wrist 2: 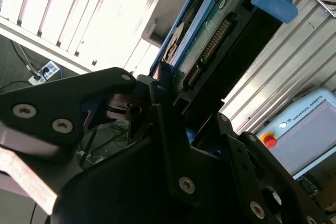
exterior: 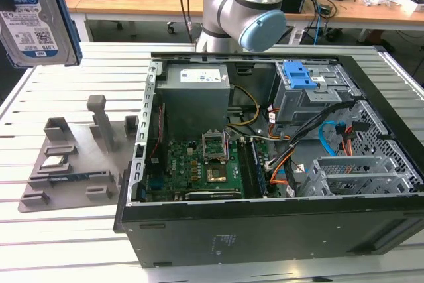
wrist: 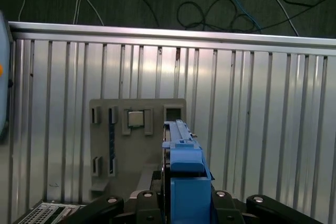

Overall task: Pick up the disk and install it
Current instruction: 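Pick up the disk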

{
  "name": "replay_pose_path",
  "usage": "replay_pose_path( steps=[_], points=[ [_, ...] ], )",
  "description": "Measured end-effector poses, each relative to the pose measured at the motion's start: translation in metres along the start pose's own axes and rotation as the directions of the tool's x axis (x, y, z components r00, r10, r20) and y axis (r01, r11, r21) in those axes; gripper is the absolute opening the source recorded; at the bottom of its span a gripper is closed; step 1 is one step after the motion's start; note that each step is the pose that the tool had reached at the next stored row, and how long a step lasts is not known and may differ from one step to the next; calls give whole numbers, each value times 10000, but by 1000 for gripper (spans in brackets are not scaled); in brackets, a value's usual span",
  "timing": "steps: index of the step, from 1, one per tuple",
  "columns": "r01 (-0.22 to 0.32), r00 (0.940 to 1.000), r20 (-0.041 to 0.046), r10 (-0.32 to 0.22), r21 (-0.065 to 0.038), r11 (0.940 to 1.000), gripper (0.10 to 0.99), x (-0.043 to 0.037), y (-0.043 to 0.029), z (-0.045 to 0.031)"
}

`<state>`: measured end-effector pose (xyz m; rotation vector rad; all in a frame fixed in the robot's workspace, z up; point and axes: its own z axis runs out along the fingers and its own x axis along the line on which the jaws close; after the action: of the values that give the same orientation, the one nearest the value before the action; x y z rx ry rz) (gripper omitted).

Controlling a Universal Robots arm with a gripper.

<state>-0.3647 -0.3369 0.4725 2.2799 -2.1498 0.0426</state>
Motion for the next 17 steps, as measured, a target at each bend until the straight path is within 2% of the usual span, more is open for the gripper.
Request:
replay_pose_path(
  steps=[12, 17],
  points=[
    [1, 10000, -1, -1, -2, 10000, 365, 7, -4, -280],
    [0, 10000, 0, 0, 0, 10000, 365, 9, -5, -373]
  ],
)
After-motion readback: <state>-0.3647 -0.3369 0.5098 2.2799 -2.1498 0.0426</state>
